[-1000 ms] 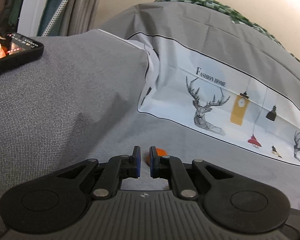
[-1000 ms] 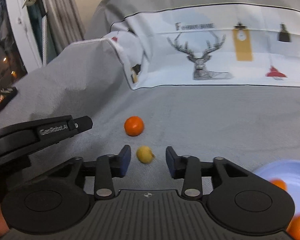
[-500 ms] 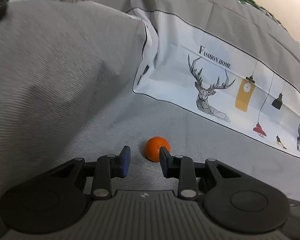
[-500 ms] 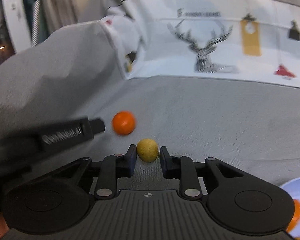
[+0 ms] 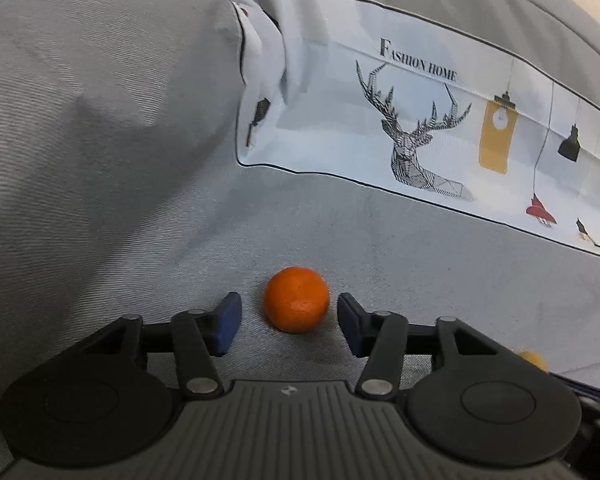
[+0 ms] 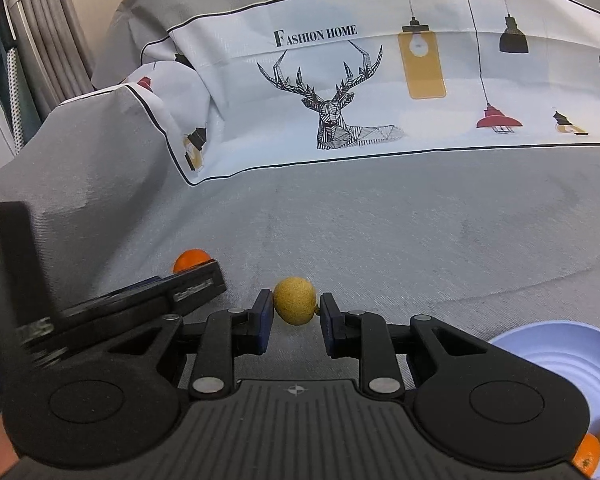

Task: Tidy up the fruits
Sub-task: 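Grasp the mandarin with the left tool while the right tool grasps the last yellow fruit, then carry the mandarin and yellow fruit over the blue plate with both tools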

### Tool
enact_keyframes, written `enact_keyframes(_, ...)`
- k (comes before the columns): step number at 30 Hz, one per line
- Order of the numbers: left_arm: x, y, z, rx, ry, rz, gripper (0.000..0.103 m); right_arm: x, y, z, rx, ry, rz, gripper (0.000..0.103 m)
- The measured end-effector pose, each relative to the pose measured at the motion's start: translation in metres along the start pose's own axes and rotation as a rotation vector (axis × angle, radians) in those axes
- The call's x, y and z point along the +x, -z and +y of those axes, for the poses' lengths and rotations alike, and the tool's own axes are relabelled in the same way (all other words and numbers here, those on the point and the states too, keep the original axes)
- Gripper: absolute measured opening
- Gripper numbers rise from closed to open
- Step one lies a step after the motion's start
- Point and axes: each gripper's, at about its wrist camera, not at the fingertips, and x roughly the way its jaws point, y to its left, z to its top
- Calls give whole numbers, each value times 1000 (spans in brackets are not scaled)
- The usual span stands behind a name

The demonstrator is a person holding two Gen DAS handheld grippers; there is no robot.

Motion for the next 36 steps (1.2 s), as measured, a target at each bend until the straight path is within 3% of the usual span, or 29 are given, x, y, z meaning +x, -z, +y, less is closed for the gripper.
enact_keyframes(1,1,0,-1,12,-3,2,38,-3,0,0,-4,1,0,26)
enact_keyframes(11,-48,9,-3,57,29,-37,37,-63,7,-9,-32,14,-29,26)
enact_keyframes(15,-86,16,-11,99,98,-77,37,-103,10,-14,-43,11,-69,26)
enact_keyframes(21,-156,28,-18,160,259,-175,37,-178,26,-38,-52,4,-168,26)
enact_keyframes(30,-209,54,-25,164,356,-129,37,-237,72,-79,-43,77,-205,26)
enact_keyframes(36,-222,65,-31,211,360,-115,37,-235,81,-96,-13,93,-204,26)
